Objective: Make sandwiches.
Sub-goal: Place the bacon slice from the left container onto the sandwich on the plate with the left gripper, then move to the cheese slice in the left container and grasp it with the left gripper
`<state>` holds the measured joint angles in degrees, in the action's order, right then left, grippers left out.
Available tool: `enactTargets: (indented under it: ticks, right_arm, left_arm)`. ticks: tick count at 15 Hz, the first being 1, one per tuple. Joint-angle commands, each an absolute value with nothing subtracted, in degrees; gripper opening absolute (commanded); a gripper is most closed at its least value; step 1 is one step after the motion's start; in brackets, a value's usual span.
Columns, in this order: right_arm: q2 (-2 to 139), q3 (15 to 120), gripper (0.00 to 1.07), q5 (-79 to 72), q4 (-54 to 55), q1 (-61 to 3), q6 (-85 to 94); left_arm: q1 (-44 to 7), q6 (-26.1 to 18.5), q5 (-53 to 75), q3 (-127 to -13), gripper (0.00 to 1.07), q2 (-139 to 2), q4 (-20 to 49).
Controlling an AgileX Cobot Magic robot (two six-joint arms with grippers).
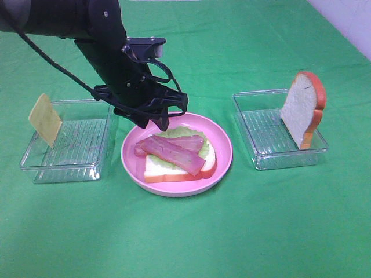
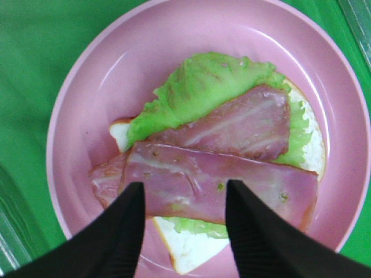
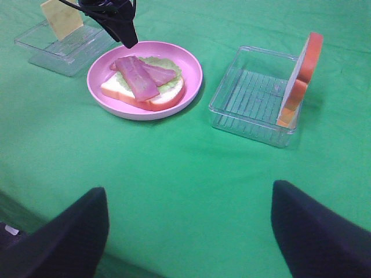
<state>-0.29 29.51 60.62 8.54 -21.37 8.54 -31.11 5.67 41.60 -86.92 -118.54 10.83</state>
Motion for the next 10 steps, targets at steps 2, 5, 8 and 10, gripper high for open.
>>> enactTargets:
  ticks: [2, 5, 8, 10]
  right_arm:
    - [-1.2, 29.5, 0.75, 60.7, 8.5, -21.4, 8.4]
    - [-1.2, 29.5, 0.75, 60.7, 8.5, -21.4, 8.4]
    - [-1.2, 29.5, 0.75, 60.7, 8.5, -21.4, 8.4]
    - [-1.2, 29.5, 0.75, 60.7, 8.5, -21.4, 8.4]
  left_arm:
    - [-31.1, 6.1, 41.5, -86.9, 0.65, -116.9, 8.3]
    - [-31.1, 6.2, 44.2, -87.3, 0.74, -113.7, 7.6]
    - [-31.1, 12.7, 49.2, -87.9, 0.86, -110.0, 0.0]
    - [-31.1, 16.3, 54.9, -89.4, 0.86, -108.6, -7.2]
